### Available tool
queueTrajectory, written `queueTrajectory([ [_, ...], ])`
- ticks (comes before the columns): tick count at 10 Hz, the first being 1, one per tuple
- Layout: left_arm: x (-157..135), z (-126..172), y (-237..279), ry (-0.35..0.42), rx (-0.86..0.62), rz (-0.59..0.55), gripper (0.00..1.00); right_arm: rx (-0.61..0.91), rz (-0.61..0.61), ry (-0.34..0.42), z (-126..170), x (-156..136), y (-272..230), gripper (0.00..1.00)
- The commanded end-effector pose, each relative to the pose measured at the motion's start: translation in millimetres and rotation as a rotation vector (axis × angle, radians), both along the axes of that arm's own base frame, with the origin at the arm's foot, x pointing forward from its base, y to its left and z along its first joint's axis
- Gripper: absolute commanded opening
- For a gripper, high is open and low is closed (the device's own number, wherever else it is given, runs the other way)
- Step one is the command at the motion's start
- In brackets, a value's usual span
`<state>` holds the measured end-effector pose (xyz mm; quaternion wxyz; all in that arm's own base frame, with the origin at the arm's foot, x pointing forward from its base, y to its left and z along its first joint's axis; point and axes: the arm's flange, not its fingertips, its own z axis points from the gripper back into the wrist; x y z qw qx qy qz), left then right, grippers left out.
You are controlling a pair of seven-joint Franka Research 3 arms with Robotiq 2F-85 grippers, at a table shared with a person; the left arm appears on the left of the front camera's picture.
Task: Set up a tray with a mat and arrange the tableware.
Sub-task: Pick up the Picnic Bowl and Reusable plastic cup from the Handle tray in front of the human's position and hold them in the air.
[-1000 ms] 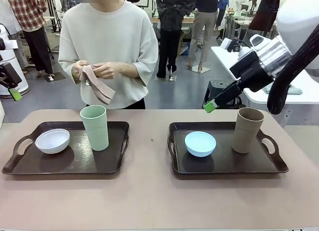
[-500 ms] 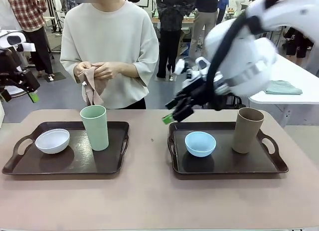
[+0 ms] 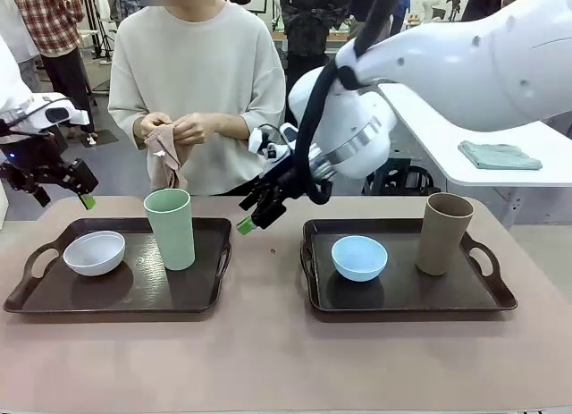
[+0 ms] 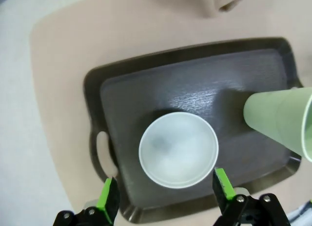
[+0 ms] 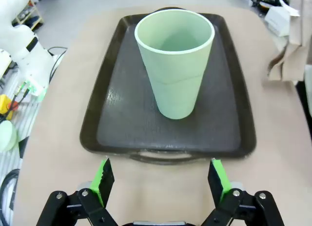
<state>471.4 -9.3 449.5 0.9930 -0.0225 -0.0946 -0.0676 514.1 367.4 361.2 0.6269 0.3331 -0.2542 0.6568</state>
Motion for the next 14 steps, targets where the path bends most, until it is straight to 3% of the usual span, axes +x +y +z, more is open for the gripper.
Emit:
queueTrajectory([
  [1,1,-12,-10,0.000,0.007,0.023,1.00,-0.041,0.012,0.025,0,21,29,1.00],
  [3,0,-14,-13,0.010,0.028,0.029,1.00,-0.064,-0.015,0.052,-4,23,47,1.00],
  [4,-5,-11,-14,0.014,0.025,0.043,1.00,-0.090,-0.097,0.084,1,16,41,1.00],
  [5,0,-14,-9,0.018,0.001,0.001,1.00,-0.040,0.013,0.039,-7,13,41,1.00],
  [10,0,-14,-10,0.019,0.000,0.009,1.00,-0.035,-0.008,0.054,-2,14,45,1.00],
  [11,-1,-18,-6,0.052,-0.003,0.006,1.00,0.056,0.020,0.022,-11,15,45,1.00],
  [14,-20,-31,3,0.047,0.014,-0.020,1.00,0.235,0.014,-0.024,-38,12,57,1.00],
])
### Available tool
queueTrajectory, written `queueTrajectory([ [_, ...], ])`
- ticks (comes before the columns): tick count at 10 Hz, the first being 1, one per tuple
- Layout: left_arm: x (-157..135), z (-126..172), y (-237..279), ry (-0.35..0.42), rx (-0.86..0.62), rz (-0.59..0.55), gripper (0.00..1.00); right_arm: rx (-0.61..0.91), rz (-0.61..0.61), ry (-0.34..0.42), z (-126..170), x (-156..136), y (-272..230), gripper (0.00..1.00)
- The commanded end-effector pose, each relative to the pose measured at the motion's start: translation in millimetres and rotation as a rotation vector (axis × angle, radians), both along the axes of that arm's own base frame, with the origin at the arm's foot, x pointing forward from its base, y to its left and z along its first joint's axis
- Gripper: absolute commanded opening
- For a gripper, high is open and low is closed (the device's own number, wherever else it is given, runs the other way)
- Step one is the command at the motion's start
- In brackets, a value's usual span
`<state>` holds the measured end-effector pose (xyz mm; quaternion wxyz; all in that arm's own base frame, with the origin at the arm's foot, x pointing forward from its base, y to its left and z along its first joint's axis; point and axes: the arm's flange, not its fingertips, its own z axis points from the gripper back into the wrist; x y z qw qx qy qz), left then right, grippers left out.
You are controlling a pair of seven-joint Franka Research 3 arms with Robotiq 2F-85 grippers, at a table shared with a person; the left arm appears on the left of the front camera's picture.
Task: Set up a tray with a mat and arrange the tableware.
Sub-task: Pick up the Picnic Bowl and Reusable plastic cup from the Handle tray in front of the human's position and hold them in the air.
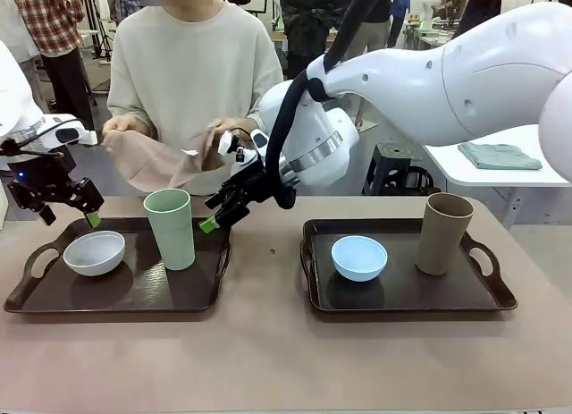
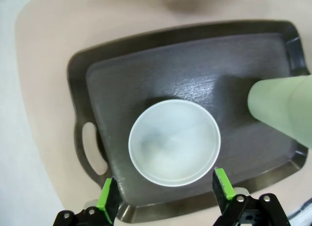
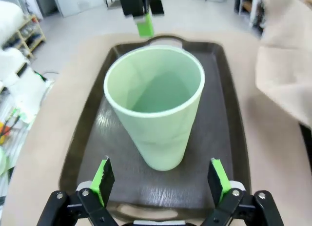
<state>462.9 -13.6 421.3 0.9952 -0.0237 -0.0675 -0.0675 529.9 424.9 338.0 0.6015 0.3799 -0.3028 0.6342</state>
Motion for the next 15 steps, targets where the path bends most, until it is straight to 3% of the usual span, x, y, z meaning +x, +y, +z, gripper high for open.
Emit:
queueTrajectory([
  [1,-12,-1,15,-0.016,0.003,-0.014,1.00,0.109,-0.006,-0.050,-20,0,1,1.00],
  [3,-18,-2,23,-0.031,-0.015,-0.033,1.00,0.137,-0.053,-0.066,-31,2,2,1.00],
  [4,-21,-8,25,-0.030,-0.022,-0.031,1.00,0.136,-0.044,-0.038,-36,-1,3,1.00],
  [10,-10,-33,48,0.013,-0.088,0.006,1.00,0.146,-0.013,0.042,-58,-3,24,1.00],
  [15,4,-47,40,0.046,-0.102,-0.027,1.00,0.161,-0.057,0.048,-72,4,32,1.00],
])
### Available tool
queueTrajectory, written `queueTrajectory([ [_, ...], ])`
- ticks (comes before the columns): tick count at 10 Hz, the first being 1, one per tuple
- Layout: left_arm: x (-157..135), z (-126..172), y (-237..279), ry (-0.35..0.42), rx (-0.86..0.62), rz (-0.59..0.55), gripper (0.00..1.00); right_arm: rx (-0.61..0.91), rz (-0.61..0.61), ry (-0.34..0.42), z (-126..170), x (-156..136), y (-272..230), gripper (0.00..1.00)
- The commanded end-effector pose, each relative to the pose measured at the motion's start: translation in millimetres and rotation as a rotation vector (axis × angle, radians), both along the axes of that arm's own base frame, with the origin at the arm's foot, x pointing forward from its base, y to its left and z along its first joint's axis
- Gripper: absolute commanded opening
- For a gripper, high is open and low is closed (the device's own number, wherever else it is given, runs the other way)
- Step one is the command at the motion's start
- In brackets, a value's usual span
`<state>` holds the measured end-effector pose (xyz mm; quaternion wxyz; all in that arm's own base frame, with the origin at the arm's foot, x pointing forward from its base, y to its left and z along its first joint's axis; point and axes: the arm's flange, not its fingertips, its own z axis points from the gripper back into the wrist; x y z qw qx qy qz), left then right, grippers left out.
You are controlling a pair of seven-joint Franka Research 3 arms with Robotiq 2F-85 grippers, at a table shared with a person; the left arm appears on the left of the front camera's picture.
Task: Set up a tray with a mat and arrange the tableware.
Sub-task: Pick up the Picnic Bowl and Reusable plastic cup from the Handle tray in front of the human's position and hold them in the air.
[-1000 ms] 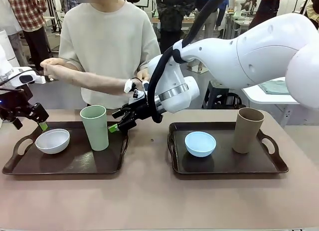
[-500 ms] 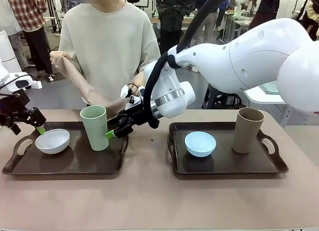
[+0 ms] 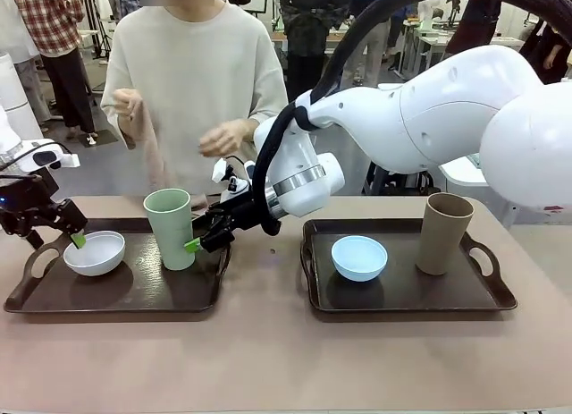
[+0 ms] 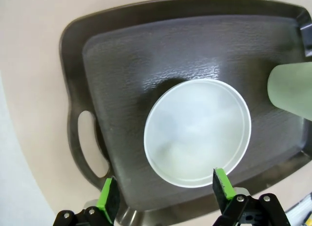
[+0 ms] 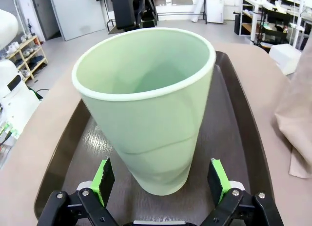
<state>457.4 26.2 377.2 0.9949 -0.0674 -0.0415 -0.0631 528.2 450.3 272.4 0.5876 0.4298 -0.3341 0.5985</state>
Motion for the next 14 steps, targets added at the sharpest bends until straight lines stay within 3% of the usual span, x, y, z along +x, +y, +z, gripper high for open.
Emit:
queueTrajectory([
  [1,11,-7,-3,-0.007,-0.020,-0.031,1.00,0.033,-0.033,0.027,-12,7,10,1.00],
  [10,26,-16,1,0.035,-0.008,-0.013,1.00,-0.031,0.021,0.052,-26,17,48,1.00],
  [14,38,-22,15,0.005,0.022,0.057,1.00,-0.035,0.038,0.044,-25,17,53,1.00],
])
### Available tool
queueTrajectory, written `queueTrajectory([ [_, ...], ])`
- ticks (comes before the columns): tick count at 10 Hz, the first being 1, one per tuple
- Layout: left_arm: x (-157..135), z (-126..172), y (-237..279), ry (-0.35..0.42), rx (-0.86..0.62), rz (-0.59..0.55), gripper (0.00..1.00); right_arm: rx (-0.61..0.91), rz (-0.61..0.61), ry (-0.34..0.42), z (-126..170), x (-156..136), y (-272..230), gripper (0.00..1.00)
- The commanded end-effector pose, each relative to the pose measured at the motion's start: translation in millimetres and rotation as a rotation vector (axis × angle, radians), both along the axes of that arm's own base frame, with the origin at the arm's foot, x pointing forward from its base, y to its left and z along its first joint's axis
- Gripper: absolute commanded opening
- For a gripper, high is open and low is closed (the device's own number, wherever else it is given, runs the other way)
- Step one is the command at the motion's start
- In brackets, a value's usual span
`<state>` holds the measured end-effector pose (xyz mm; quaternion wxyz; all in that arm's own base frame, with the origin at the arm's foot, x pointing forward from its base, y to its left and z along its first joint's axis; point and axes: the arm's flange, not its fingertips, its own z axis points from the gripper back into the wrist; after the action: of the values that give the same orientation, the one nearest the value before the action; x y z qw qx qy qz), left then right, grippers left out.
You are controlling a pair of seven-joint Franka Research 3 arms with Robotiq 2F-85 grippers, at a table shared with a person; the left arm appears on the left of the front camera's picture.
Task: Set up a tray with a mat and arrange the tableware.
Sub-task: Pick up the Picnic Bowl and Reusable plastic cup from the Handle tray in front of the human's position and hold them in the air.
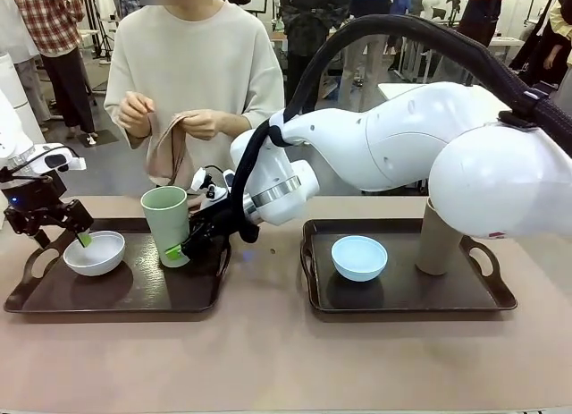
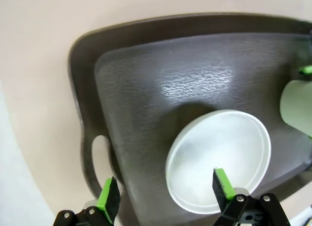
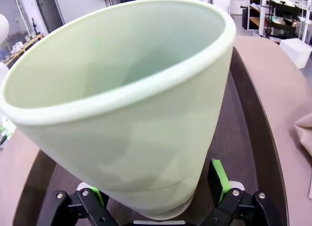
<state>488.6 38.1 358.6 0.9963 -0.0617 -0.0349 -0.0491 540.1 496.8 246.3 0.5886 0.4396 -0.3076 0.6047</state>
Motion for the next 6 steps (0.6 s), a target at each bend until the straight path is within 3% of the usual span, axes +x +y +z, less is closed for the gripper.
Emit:
queueTrajectory([
  [1,8.9,-7.7,4.2,-0.009,0.013,0.042,1.00,-0.010,0.003,0.011,-0.1,3.9,6.1,1.00],
  [5,17.9,-16.4,7.5,0.023,0.041,0.063,1.00,-0.009,0.009,0.008,-1.6,5.0,4.9,1.00],
  [6,18.2,-16.5,8.3,0.022,0.046,0.058,0.49,-0.010,0.021,0.007,-1.4,5.1,4.8,0.41],
])
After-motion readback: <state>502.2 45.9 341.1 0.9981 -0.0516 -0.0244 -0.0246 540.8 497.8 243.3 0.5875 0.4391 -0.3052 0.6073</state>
